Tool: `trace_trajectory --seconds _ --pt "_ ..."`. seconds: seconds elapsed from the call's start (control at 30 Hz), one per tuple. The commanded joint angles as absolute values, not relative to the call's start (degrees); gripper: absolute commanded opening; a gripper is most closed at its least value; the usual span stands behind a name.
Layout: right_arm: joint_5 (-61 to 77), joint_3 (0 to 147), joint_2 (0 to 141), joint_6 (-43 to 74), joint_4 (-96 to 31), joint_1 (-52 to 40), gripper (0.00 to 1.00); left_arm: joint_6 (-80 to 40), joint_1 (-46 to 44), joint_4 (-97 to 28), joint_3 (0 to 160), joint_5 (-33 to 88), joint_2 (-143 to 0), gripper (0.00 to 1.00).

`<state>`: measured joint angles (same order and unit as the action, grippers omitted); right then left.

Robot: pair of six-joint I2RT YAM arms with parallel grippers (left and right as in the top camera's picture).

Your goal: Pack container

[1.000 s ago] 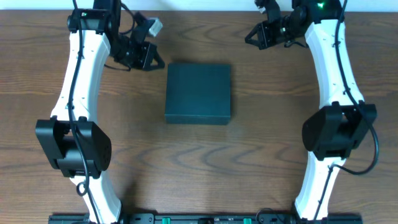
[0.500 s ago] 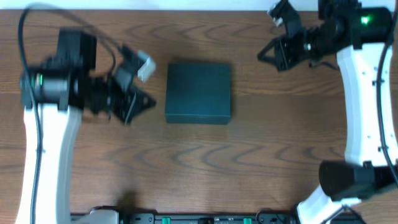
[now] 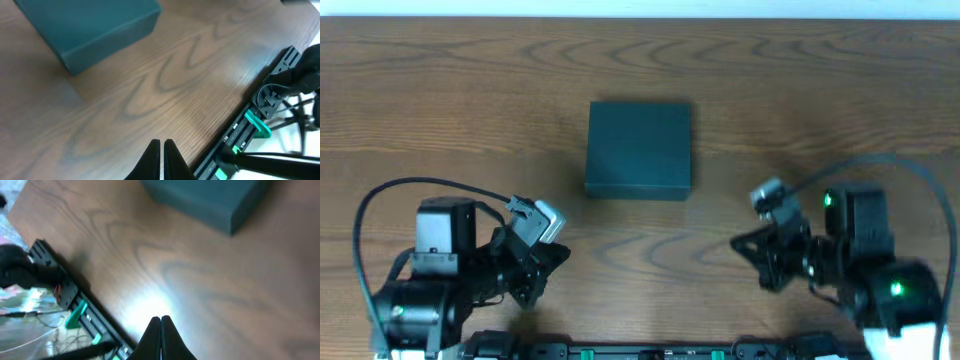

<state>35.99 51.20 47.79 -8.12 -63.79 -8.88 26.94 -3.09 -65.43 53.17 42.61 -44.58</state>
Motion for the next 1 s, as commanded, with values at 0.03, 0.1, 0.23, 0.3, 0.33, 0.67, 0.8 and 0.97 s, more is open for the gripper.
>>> trace_trajectory --seconds 0.03,0.1,0.23,0.3,0.33,0.67,0.8,0.97 --pt "36.2 43.8 41.9 -0.2 -62.0 -9.2 0.02 19.0 -2.9 -56.9 47.9 41.3 -44.6 0.05" --pt "36.2 41.0 41.1 3.4 -59.9 -9.2 0.2 14.9 -2.9 -51.9 45.7 36.5 -44.6 0.06" --pt "36.2 37.4 41.7 10.4 -58.7 -9.2 0.99 11.0 -2.9 -48.0 43.3 32.8 -44.6 0.95" --pt "36.2 35.8 42.0 18.0 -59.1 -9.2 0.99 11.1 -2.9 -49.5 43.3 32.5 -44.6 0.95" --pt "36.1 35.1 42.0 21.4 -59.0 -9.2 0.99 11.1 -2.9 -49.5 43.3 31.9 -44.6 0.95" --pt "26.9 33.3 42.0 26.1 -56.3 -9.2 0.99 11.1 -2.9 -49.5 43.3 29.4 -44.6 0.95" --pt "26.7 33.3 42.0 26.1 -56.3 -9.2 0.99 11.1 -2.9 -49.5 43.3 29.4 -44.6 0.95" --pt "26.7 33.3 42.0 26.1 -56.3 -9.2 0.99 11.1 -2.9 -51.1 43.2 23.7 -41.2 0.95"
